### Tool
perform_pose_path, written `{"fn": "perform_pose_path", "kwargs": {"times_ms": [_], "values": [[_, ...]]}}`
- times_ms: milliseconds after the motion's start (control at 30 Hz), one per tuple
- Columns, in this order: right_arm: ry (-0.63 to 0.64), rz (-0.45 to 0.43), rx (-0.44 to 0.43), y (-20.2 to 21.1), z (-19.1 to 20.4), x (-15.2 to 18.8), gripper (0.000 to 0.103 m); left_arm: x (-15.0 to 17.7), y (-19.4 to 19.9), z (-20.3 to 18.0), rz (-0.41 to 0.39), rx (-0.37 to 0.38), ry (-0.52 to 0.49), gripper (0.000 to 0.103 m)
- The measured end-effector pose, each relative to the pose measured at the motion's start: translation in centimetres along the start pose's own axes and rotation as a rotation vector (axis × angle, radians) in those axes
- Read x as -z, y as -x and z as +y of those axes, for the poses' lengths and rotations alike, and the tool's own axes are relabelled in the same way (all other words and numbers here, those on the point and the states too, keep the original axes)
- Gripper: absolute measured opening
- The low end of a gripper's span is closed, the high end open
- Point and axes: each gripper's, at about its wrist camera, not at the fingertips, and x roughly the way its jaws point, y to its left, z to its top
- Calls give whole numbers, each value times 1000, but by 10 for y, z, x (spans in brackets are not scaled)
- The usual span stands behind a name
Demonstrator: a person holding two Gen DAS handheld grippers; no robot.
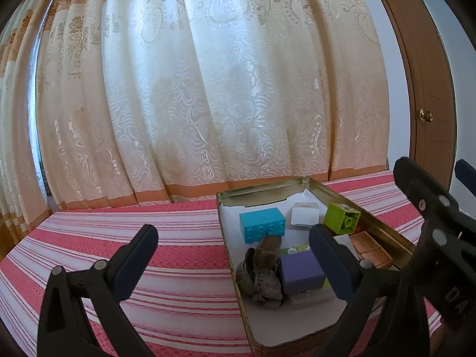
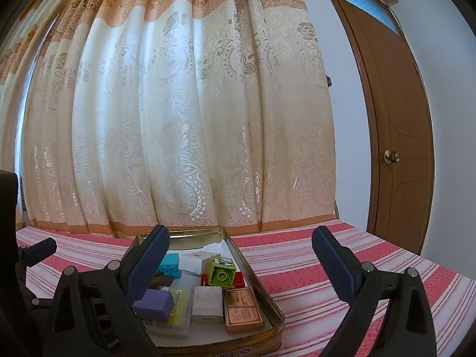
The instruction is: Organize rigid objects
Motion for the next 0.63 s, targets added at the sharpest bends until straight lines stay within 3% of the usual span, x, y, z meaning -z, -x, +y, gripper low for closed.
{"fn": "perform_pose_path", "kwargs": {"times_ms": [633], "values": [[-1,-1,2,0,0,0,98,1,1,3,5,8,-2,103]]}}
